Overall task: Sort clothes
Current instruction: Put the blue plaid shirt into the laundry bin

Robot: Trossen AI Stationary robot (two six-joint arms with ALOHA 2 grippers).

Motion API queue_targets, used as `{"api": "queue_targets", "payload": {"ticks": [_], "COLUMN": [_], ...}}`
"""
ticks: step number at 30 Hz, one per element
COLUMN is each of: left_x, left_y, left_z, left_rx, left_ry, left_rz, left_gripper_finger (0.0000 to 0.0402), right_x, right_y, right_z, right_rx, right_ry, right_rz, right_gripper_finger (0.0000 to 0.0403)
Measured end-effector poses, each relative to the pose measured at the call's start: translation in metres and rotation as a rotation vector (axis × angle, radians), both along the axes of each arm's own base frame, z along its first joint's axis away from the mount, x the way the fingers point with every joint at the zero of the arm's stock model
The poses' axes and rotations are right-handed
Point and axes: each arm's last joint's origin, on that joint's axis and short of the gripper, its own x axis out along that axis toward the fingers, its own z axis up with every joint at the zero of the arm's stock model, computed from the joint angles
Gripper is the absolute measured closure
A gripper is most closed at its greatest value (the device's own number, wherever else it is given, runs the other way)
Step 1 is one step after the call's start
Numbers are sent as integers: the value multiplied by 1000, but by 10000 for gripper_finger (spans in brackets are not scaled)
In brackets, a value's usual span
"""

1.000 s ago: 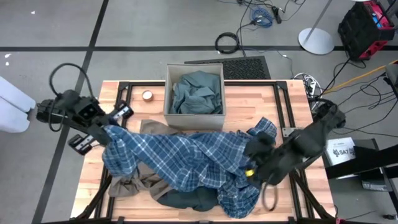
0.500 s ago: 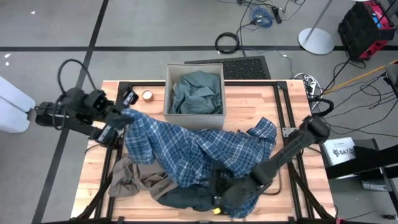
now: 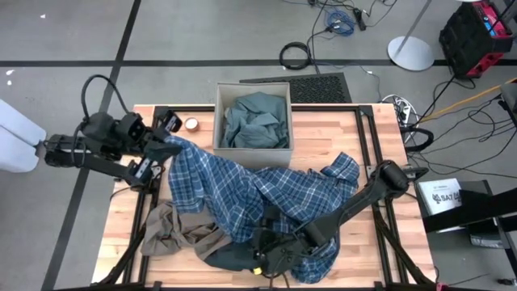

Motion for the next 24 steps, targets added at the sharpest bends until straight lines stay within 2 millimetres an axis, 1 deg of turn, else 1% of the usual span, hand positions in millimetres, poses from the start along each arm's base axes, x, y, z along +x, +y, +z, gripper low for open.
{"api": "queue_targets", "payload": {"ticks": [6,10,15,22,24], "left_x": [1,1,2,2,3], "left_y": [3,4,4,4,4], "left_z": [0,0,-1,-2,-3], "left_rx": [-7,-12,-12,-30,-29], "left_ry": [-2,2,10,32,37], "left_rz": [71,125,125,114,113], "left_gripper_finger": [397,397,397,397,397], "right_x": [9,14,17,31,33], "right_y": [6,9,4,-8,-9], "right_z": [-21,-28,-43,-64,-65], "right_rx": [69,78,-47,-31,-16], "right_ry": [-12,-45,-59,-26,-35], "right_rz": [-36,-58,-197,-211,-218], "right_gripper_finger": [161,161,161,161,161]}}
